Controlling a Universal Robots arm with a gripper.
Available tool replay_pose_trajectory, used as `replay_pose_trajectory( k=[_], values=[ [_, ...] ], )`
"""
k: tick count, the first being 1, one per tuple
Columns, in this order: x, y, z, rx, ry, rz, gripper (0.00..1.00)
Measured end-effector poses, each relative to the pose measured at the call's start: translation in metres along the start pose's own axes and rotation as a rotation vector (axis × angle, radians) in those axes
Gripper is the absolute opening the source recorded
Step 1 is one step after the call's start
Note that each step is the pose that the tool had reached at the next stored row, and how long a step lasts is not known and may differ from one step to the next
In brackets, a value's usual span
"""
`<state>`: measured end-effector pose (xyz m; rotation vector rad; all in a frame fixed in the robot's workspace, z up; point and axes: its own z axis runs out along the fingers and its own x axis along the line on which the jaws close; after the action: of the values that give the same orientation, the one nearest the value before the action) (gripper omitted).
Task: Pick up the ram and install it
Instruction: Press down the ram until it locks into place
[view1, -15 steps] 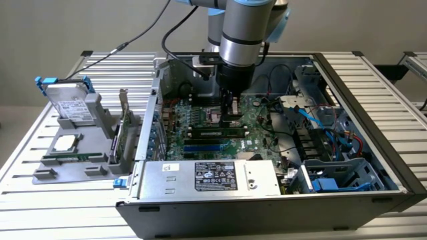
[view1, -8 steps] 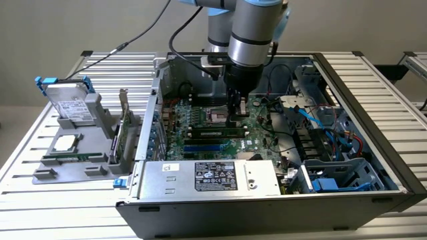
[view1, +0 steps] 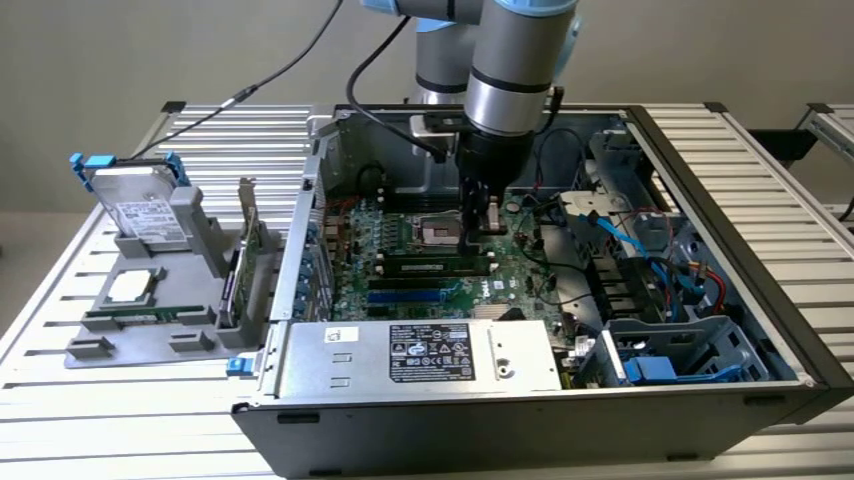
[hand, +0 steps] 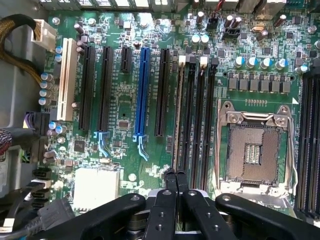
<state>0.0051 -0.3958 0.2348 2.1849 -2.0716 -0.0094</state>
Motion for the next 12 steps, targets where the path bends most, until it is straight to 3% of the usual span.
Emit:
replay_pose_trajectory(
  k=[8, 12],
  values=[
    [-0.005, -0.0016, 0.0113, -0.0012, 0.0056, 0.000, 0.10],
    [-0.006, -0.0017, 0.0120, -0.0011, 0.0048, 0.000, 0.10]
  ],
)
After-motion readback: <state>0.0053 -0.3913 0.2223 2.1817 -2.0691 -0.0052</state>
